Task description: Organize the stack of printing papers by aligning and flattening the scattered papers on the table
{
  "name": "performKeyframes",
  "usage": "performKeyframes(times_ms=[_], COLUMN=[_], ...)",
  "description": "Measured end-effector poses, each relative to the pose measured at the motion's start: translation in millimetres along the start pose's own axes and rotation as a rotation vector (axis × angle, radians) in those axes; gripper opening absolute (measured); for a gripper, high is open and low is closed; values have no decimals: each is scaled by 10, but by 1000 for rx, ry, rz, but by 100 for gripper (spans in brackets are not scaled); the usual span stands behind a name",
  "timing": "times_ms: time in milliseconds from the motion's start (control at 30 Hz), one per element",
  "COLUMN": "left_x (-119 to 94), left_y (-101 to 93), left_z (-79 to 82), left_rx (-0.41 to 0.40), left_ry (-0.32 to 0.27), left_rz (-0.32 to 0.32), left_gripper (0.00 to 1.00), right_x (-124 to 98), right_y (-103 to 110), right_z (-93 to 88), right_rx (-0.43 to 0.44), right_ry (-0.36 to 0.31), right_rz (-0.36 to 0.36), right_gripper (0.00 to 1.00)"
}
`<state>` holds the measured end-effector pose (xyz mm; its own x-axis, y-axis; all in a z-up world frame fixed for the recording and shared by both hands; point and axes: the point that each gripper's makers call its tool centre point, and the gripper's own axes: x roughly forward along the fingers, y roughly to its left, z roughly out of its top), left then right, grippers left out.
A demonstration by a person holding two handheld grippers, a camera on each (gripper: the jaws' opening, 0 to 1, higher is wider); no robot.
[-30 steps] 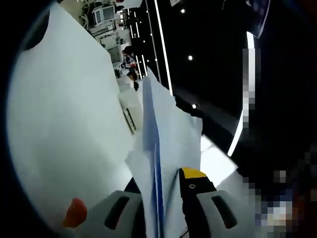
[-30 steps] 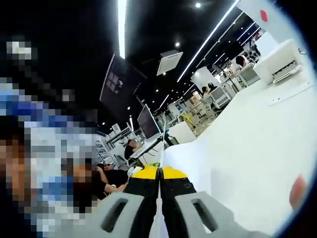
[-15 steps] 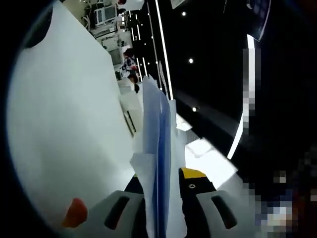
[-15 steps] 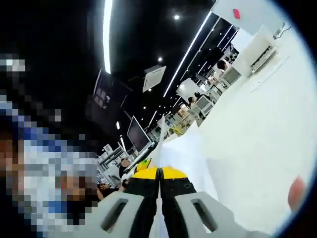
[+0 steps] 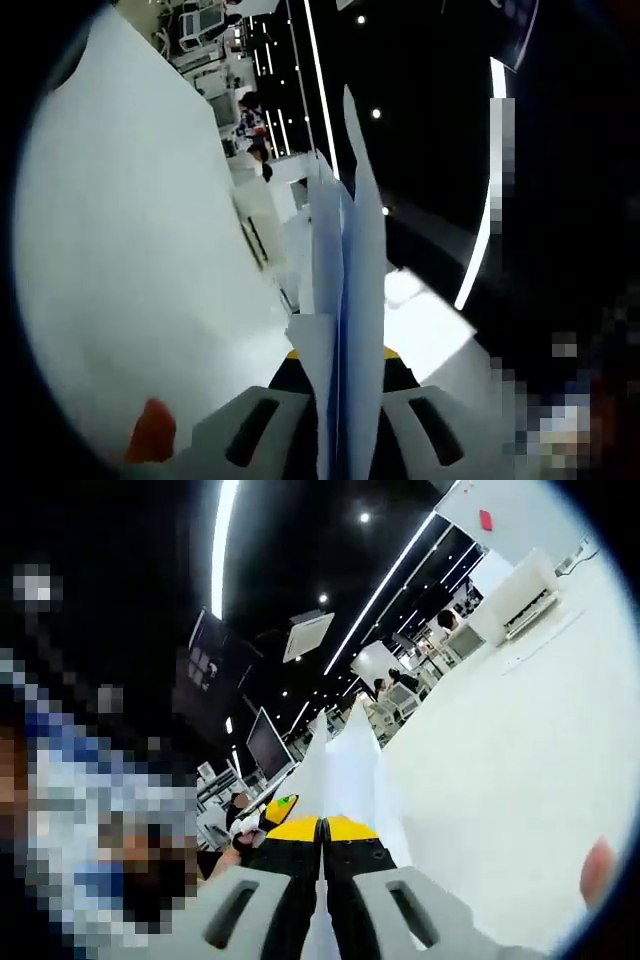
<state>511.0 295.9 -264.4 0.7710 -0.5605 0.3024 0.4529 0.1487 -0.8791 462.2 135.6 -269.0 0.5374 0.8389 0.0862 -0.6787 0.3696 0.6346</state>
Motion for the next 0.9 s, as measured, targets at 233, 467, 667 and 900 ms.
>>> performKeyframes(times_ms=[233,467,667,900], left_x=[21,35,49,46], left_y=[-44,-92,-149,-217], left_z=[30,31,42,-42], left_rx=[4,8,33,57], left_ry=[-14,-8,12,47], left_rz=[-10,-21,-26,-36], left_gripper=[6,6,6,6], right_x=[-15,-52,-129,-90], right_y=[64,39,146,2], right_z=[-71,-12,301,322], right_rx=[-21,-146,-327,-294], right_ry=[11,-8,-94,10], right_rz=[7,13,82,108], right_gripper=[0,4,44,84])
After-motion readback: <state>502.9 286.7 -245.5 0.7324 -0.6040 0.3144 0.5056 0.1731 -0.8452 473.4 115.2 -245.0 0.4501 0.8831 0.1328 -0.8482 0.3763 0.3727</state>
